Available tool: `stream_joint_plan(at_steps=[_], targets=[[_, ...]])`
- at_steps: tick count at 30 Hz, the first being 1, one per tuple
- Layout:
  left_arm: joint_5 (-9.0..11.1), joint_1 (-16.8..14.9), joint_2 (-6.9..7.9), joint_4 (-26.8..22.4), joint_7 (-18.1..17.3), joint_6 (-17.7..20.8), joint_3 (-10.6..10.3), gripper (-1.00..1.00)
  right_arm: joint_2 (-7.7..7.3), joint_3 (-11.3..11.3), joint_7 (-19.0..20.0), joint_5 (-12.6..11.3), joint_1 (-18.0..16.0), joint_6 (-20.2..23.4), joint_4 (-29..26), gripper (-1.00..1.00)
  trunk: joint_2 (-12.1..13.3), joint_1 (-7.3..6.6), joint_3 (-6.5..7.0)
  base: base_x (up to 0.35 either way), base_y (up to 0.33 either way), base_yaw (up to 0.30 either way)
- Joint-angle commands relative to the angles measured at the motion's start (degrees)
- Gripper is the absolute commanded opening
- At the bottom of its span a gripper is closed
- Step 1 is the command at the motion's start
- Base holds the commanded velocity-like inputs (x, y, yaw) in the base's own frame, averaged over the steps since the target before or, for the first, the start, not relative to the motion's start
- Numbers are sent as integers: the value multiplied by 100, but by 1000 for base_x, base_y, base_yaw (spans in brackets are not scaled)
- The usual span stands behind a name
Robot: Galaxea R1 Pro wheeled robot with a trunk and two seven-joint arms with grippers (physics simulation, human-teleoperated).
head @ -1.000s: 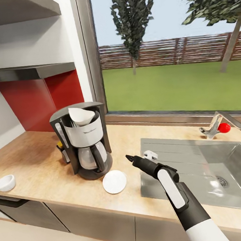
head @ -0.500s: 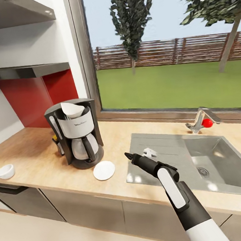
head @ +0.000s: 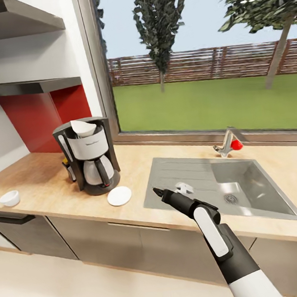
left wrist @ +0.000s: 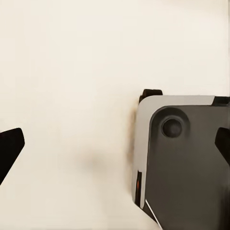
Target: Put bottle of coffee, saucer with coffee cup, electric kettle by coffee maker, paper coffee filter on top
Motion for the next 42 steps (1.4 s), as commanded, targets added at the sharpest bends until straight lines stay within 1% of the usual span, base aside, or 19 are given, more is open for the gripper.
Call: stream_joint_plan(at_steps=[1, 12, 24, 42], targets=[[-22, 2, -8, -11, -42, 2, 39, 100, 1, 4, -56, -60, -5, 14, -7, 100, -12, 1, -11, -199, -64, -196], [-51, 10, -55, -3, -42, 4, 20, 100, 2, 4, -56, -60, -5, 14, -7, 100, -12, 1, -11, -31, -10, -256], [-53, 11, -58, -2, -42, 4, -19, 100, 2, 2, -56, -60, -5, 14, -7, 100, -12, 1, -11, 0, 0, -267], [-52, 11, -58, 1, -42, 4, -20, 100, 2, 3, -41, -69, -5, 14, -7, 100, -12, 1, -11, 0, 0, -267]])
